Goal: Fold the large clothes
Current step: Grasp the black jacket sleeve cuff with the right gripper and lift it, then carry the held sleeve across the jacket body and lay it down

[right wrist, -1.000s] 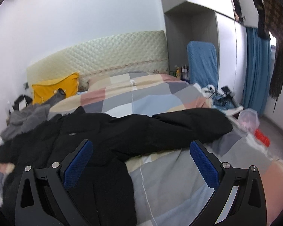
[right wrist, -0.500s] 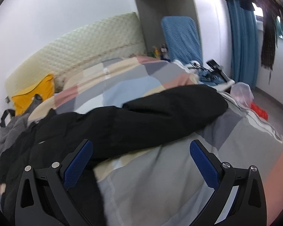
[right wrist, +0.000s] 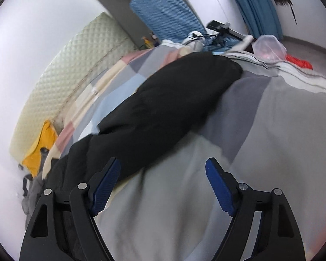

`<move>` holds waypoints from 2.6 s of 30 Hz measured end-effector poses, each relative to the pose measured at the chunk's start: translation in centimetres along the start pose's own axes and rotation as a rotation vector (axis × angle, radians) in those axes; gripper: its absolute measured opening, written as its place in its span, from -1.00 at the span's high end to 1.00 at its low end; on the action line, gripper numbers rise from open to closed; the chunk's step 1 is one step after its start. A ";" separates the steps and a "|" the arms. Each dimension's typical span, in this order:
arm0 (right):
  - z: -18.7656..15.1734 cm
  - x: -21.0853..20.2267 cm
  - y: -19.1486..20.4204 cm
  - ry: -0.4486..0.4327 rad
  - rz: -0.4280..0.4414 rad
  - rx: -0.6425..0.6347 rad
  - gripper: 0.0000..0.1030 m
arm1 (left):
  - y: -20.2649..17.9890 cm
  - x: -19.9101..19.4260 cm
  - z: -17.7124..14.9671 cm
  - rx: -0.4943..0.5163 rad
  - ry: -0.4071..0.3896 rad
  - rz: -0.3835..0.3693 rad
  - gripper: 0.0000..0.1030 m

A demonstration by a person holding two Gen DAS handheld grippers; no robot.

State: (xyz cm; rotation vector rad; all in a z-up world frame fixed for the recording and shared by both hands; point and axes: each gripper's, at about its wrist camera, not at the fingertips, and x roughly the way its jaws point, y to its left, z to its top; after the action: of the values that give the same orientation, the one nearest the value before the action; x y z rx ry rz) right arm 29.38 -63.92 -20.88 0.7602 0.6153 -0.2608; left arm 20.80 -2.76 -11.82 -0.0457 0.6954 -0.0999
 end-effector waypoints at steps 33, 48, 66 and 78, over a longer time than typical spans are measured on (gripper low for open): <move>12.2 3.1 2.3 -0.180 -0.040 0.005 0.90 | 2.4 3.8 1.0 -0.043 0.056 0.094 -1.00; 10.5 -12.1 28.2 -0.315 0.058 -0.427 0.91 | 8.1 -0.8 2.5 -0.027 -0.030 0.237 -1.00; -14.8 -7.9 49.7 -0.071 0.372 -0.806 0.87 | 13.8 -3.6 2.6 -0.018 -0.102 0.232 -1.00; -36.2 3.3 49.3 0.263 0.341 -1.094 0.83 | 18.4 -5.7 2.5 -0.187 -0.219 0.180 -1.00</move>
State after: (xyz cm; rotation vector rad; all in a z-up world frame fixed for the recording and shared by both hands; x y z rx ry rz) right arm 37.94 -3.56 -15.41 -0.1769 0.7445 0.4846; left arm 19.48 16.21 -7.63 -0.1711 0.4855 0.1415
